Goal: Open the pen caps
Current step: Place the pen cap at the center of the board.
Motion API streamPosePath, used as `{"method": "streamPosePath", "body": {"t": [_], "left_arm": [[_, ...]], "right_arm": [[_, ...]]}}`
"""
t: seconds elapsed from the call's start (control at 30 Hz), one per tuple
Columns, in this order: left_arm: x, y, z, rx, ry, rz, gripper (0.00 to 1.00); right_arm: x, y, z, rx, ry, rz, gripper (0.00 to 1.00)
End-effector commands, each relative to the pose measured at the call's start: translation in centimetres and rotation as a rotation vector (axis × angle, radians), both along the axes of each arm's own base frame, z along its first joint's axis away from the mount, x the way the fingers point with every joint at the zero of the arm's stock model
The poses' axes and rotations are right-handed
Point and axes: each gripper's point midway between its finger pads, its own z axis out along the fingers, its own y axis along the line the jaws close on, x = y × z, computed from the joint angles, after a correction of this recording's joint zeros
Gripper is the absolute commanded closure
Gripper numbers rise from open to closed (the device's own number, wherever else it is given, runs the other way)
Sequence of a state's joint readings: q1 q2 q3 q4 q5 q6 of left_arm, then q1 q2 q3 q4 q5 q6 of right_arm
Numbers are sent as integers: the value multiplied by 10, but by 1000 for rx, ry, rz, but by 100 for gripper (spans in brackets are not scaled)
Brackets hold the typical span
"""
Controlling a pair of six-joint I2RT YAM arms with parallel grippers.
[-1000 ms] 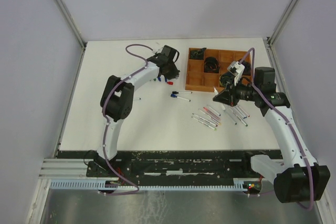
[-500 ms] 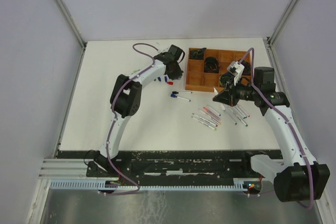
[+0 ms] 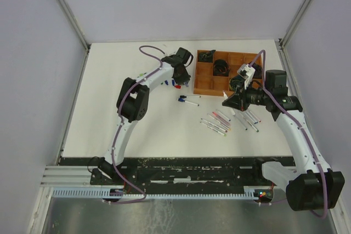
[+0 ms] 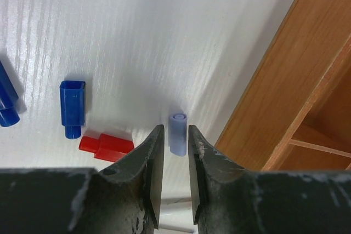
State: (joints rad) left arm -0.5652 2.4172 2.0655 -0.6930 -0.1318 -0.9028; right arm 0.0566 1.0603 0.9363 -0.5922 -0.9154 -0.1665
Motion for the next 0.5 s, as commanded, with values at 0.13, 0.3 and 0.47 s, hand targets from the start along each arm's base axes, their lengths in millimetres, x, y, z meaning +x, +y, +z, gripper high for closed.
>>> {"method": "streamPosePath", "body": {"t": [0.13, 0.3, 0.47], "left_arm": [[7, -3, 15, 8, -39, -17, 69], [12, -4, 44, -12, -91, -16, 67], [25, -17, 131, -106, -244, -52, 65]], "right_arm": [[4, 1, 18, 8, -62, 9, 99], [4, -1, 17, -5, -67, 8, 99], [9, -10, 11, -59, -80, -15, 98]]}}
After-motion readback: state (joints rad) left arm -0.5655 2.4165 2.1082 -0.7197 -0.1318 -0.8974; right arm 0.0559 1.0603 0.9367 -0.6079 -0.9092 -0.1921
